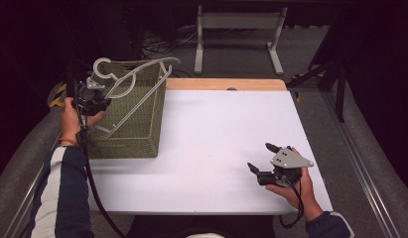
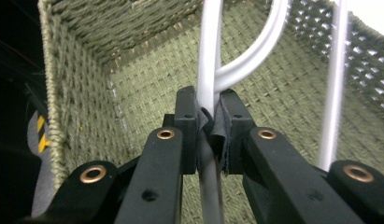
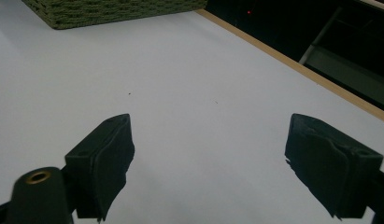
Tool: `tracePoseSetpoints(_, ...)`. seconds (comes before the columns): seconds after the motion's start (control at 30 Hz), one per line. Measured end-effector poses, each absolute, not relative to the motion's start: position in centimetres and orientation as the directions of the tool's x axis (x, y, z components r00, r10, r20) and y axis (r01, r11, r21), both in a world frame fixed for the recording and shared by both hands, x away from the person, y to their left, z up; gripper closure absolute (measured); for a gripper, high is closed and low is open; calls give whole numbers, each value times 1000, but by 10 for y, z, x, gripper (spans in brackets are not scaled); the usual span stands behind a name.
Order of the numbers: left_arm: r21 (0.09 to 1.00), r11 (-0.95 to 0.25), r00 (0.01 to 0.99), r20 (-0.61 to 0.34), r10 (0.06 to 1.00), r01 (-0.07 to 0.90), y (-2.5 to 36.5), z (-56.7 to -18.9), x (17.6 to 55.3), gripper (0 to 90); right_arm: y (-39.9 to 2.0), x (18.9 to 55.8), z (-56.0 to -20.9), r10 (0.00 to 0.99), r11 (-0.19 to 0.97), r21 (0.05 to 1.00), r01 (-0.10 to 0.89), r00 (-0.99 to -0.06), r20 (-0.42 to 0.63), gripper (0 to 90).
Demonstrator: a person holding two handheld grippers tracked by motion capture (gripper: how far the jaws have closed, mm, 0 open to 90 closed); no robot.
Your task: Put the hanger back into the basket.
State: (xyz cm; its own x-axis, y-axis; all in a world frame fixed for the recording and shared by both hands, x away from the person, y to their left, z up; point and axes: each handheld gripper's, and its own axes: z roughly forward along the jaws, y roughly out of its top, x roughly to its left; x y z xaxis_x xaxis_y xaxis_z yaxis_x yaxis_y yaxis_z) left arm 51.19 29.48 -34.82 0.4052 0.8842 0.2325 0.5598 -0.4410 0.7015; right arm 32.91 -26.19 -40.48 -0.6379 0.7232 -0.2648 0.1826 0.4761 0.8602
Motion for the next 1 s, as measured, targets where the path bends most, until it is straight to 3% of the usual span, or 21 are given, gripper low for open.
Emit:
tracePoseSetpoints(0.2,703,-415,364,233,902,577,297,-351,514,729,-261,329,-405,721,479,858,186,-641,-264,158)
tracePoseSetpoints(0.33,749,-395,354,227,907,533,297,-345,508,609,-261,329,-405,719,482,857,184,-642,-266,161)
tracePoseSetpoints(0.43,768,-393,363,223,905,506,294,-343,504,578,-261,328,-404,718,479,859,181,-644,-265,162)
tracePoseSetpoints(0.7,852,-386,405,232,885,355,275,-334,483,352,-260,328,-405,721,473,863,176,-641,-264,162)
tracePoseSetpoints(1.0,928,-329,484,210,849,175,252,-336,449,161,-257,328,-408,720,470,865,177,-644,-259,162)
